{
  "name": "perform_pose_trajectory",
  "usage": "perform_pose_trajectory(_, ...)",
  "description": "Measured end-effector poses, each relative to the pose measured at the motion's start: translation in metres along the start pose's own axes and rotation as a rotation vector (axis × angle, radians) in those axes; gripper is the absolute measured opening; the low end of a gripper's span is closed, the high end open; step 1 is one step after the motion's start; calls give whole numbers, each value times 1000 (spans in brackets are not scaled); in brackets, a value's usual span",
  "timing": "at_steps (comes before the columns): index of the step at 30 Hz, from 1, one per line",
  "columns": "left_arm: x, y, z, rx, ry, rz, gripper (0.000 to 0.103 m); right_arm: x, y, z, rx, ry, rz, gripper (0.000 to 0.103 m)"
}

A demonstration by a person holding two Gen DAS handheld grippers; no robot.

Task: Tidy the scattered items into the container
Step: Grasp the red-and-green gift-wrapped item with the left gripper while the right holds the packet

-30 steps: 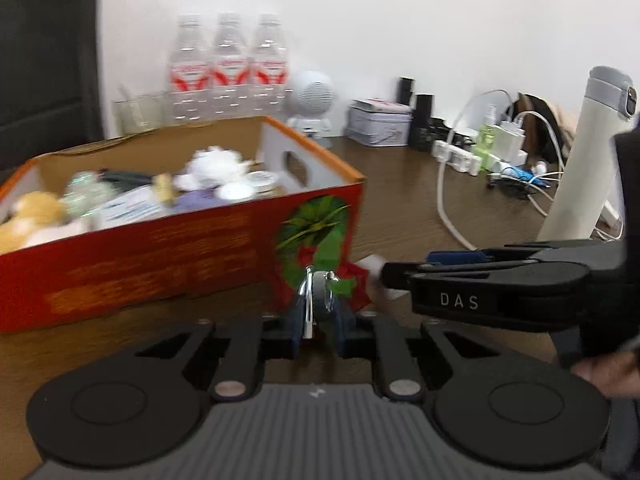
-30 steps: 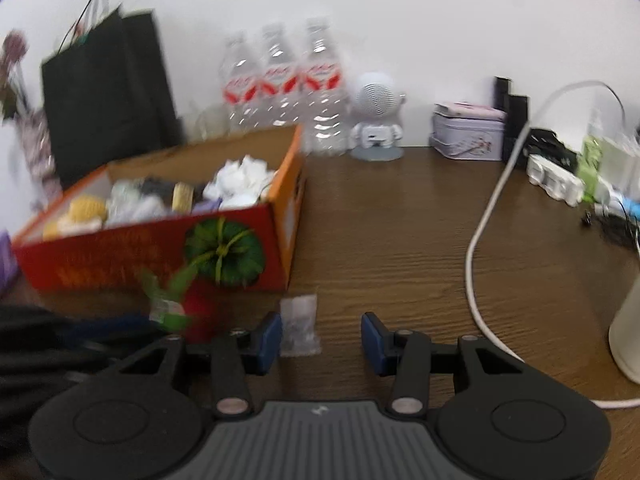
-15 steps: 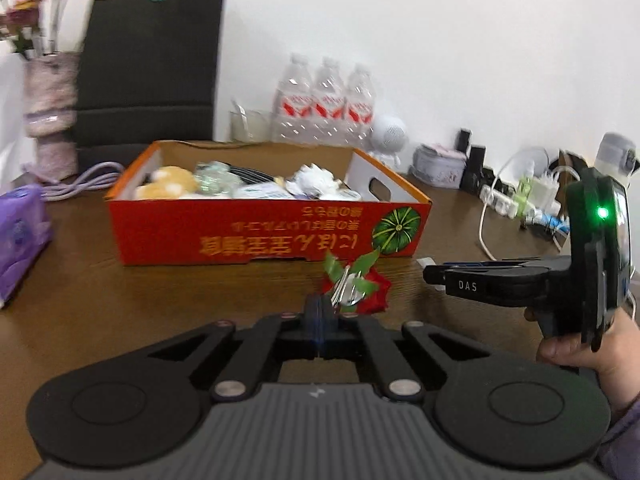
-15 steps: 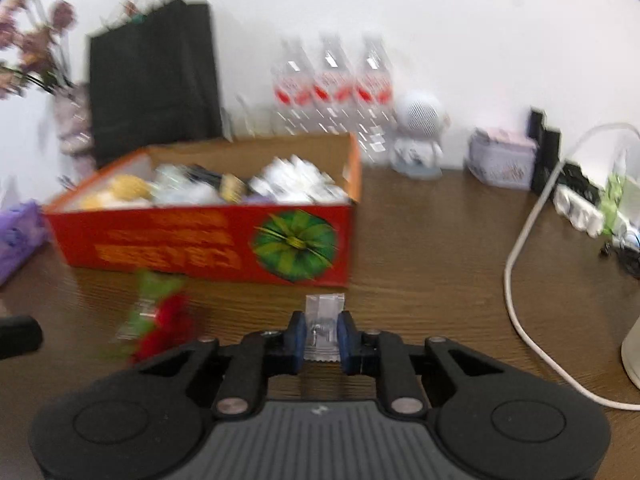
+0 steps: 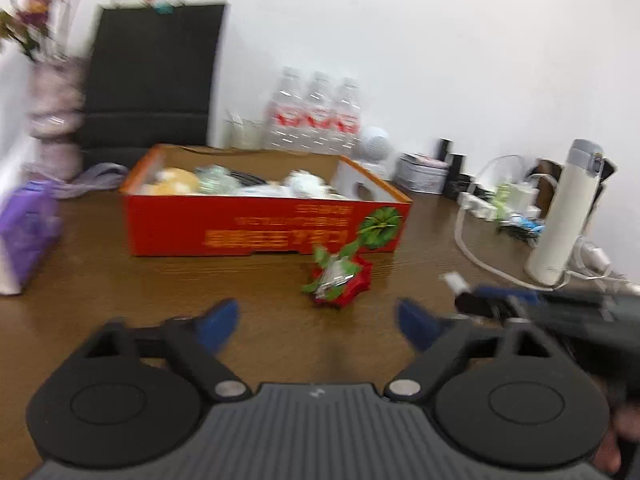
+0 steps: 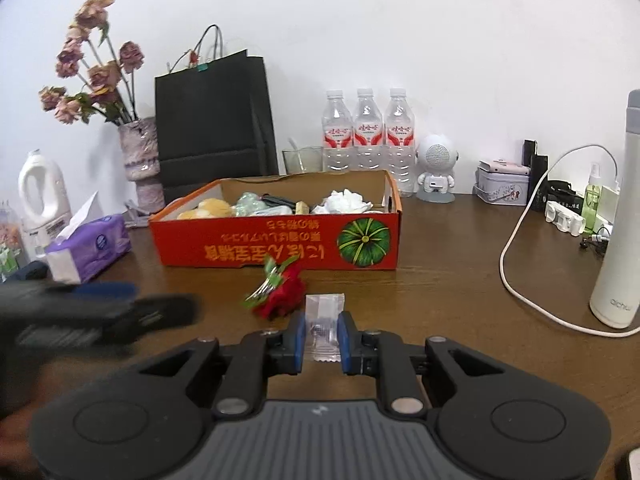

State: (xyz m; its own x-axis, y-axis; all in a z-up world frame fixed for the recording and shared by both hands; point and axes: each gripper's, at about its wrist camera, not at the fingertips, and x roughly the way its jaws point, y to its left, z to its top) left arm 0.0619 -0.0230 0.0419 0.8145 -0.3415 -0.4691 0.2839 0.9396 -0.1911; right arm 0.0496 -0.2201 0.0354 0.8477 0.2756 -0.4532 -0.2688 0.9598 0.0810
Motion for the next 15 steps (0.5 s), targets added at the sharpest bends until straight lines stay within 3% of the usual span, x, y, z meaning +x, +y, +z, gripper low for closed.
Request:
perform_pose_trajectory(6, 50, -3, 14, -47, -1, -87, 101, -4, -11, -7, 46, 20, -12, 16)
perform_pose_trajectory(9, 75, -8, 22, -33, 36, -42, 100, 1, -15, -9, 62, 34, 8, 16)
perform_pose_trajectory(11, 92, -11, 23, -17, 96, 8, 92, 4, -16, -8, 54, 33, 14, 16)
perform_pose_trajectory(13, 102, -11, 21, -10, 130, 2, 71, 7, -18, -7, 58, 33, 22, 16)
perform_pose_trajectory(15, 107, -12, 18, -2, 161, -20, 56, 11, -19, -6, 61, 36, 27, 16)
